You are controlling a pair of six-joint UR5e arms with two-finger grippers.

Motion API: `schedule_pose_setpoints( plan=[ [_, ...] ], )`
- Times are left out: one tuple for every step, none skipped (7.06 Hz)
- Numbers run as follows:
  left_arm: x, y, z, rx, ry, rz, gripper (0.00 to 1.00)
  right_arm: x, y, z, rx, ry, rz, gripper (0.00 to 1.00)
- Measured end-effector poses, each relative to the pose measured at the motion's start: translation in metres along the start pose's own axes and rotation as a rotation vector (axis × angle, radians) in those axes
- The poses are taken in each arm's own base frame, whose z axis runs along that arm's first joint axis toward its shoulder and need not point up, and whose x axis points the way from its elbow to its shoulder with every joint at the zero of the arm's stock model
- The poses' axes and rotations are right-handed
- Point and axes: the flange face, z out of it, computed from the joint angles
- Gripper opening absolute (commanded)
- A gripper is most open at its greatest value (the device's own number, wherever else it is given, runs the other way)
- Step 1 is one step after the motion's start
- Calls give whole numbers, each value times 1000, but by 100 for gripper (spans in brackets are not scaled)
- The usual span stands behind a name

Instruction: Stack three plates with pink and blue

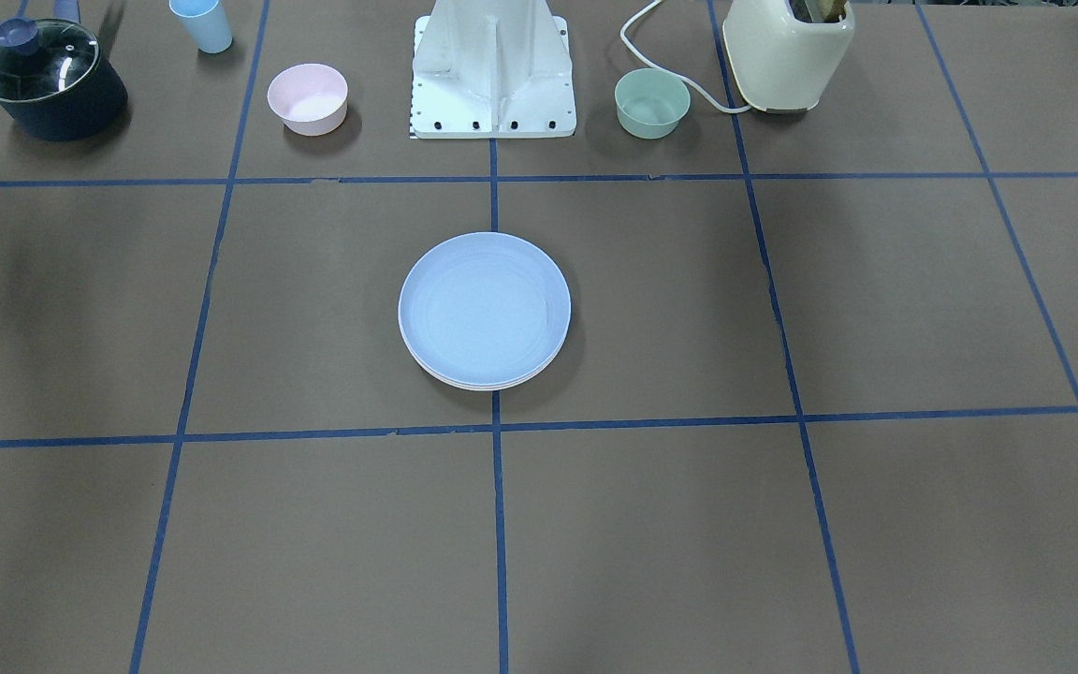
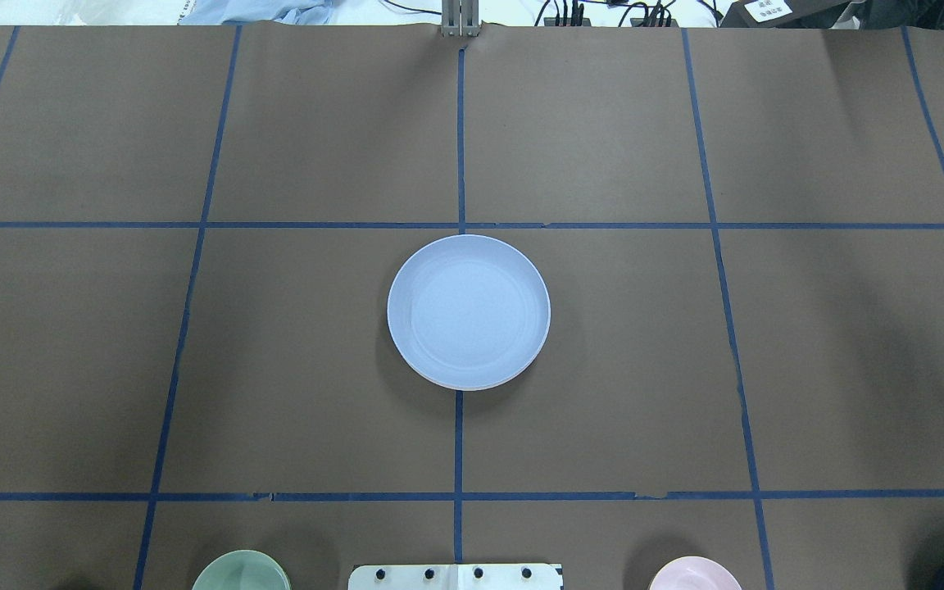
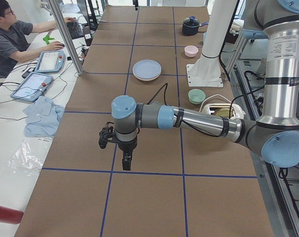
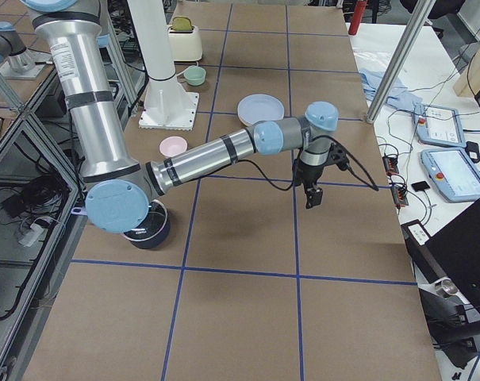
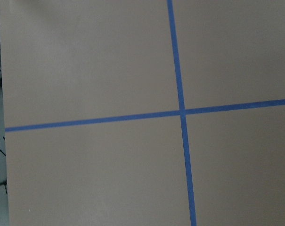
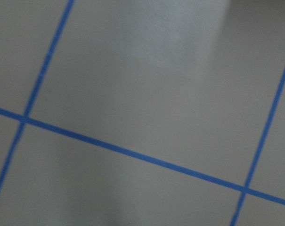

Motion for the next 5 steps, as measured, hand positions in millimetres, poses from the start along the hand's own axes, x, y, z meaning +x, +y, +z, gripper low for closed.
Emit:
schedule_pose_setpoints(
  plan=[
    [-11, 13, 10, -23, 65, -39, 100, 44, 44, 15, -35, -4, 49, 100],
    [-18, 20, 22, -33, 134, -56, 100, 75, 80, 27, -62, -8, 106, 100],
    [-21, 25, 29, -9, 171, -38, 100, 104, 112, 37, -84, -13, 168, 100],
    [-22, 27, 31, 27, 177, -6, 100, 127, 137, 44, -97, -19, 218, 100],
    [-23, 24, 31, 49, 158, 10, 100, 140, 154, 48, -103, -26, 247, 100]
  ],
)
